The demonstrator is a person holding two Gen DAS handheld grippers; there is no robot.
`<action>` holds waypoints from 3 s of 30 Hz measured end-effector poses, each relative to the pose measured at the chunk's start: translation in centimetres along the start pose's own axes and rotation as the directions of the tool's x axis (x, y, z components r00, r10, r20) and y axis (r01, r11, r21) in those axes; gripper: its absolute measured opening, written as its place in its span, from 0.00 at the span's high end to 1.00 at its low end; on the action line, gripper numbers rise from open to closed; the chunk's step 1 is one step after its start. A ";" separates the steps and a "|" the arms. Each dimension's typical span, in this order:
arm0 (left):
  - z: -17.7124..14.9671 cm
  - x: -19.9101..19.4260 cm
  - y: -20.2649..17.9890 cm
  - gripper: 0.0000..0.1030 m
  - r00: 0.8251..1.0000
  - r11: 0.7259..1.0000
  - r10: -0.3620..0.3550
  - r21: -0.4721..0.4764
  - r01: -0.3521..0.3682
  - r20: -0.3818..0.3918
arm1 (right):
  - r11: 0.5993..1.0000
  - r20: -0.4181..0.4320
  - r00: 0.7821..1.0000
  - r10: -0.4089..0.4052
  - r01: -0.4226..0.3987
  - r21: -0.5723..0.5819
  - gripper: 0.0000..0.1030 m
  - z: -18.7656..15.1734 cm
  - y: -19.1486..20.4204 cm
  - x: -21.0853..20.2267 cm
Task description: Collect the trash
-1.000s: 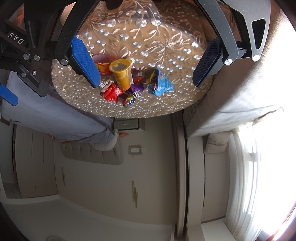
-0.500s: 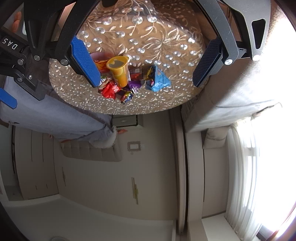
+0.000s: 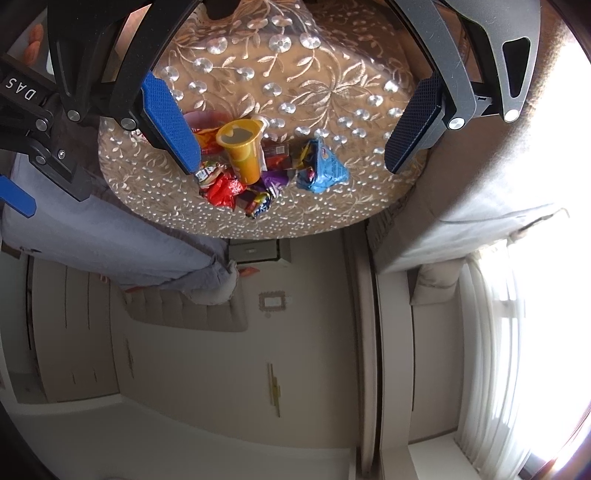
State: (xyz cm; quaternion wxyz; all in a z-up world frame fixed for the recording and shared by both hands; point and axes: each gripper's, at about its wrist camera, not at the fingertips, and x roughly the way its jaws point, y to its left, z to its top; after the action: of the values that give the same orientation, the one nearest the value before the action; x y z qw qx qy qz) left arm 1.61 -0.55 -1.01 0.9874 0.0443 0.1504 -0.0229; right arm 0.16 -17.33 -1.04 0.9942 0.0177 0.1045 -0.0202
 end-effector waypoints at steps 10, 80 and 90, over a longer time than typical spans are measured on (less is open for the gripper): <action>-0.3 1.1 -0.4 0.05 0.999 1.000 -0.002 -0.002 0.002 -0.032 | 1.000 -0.025 1.000 0.001 -0.001 -0.002 0.04 -0.4 -0.1 0.8; -8.6 9.0 -25.5 0.52 0.697 0.665 -0.541 0.268 0.697 -0.470 | 0.958 -0.412 0.871 -0.269 0.287 -0.018 0.39 -11.7 -20.3 1.5; -17.9 12.1 -35.7 0.52 0.478 0.383 -0.442 0.322 0.866 -0.759 | 0.946 -0.599 0.734 -0.320 0.281 -0.161 0.39 -20.4 -25.4 1.4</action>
State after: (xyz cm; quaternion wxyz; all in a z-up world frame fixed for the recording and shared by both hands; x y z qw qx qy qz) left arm 5.84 -34.76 -24.49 0.6997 0.3371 0.4150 -0.4740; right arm -3.80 -41.97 -22.08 0.8883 -0.0233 0.4258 -0.1704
